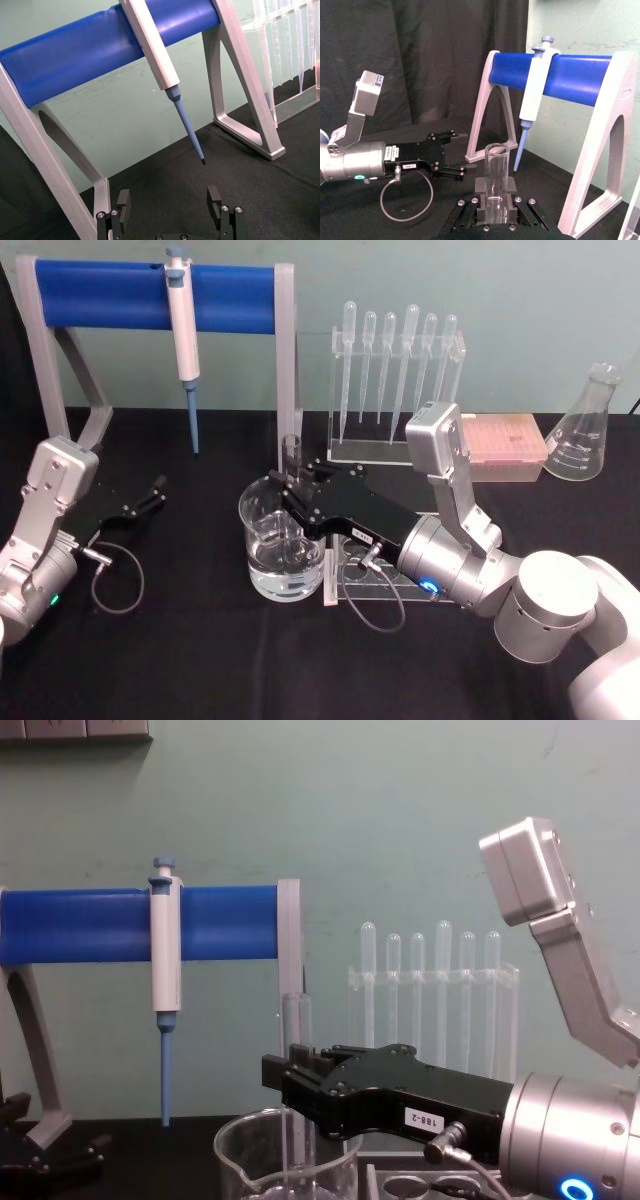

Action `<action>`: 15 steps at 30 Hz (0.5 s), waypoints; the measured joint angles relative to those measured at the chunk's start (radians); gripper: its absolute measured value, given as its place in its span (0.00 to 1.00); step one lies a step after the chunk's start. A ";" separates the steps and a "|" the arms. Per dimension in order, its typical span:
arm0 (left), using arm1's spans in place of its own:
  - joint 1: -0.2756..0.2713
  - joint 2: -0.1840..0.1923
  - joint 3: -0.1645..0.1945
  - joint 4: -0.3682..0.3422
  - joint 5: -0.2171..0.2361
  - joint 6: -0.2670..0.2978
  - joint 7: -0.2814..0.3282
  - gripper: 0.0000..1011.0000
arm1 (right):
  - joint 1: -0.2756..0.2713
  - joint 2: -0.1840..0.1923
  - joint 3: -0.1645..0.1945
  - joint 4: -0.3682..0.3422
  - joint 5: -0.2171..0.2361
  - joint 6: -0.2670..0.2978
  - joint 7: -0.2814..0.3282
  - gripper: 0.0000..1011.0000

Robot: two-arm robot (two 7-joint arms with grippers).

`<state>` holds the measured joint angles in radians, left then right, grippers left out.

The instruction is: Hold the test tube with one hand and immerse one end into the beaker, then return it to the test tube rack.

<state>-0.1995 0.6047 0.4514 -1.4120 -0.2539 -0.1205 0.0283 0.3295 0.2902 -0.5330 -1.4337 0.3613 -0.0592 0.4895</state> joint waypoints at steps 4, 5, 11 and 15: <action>0.000 0.000 0.000 0.000 0.000 0.000 0.000 0.99 | 0.000 0.000 0.000 0.000 0.000 0.000 0.000 0.22; 0.000 0.000 0.000 0.000 0.000 0.000 0.000 0.99 | 0.000 0.000 0.000 0.000 0.000 0.000 0.000 0.22; 0.000 0.000 0.000 0.000 0.000 0.000 0.000 0.99 | 0.000 0.000 0.000 0.000 0.000 0.000 0.000 0.22; 0.000 0.000 0.000 0.000 0.000 0.000 0.000 0.99 | 0.000 0.000 0.000 0.000 0.000 0.000 0.000 0.22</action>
<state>-0.1995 0.6047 0.4514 -1.4119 -0.2539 -0.1205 0.0283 0.3295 0.2902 -0.5331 -1.4337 0.3613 -0.0592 0.4895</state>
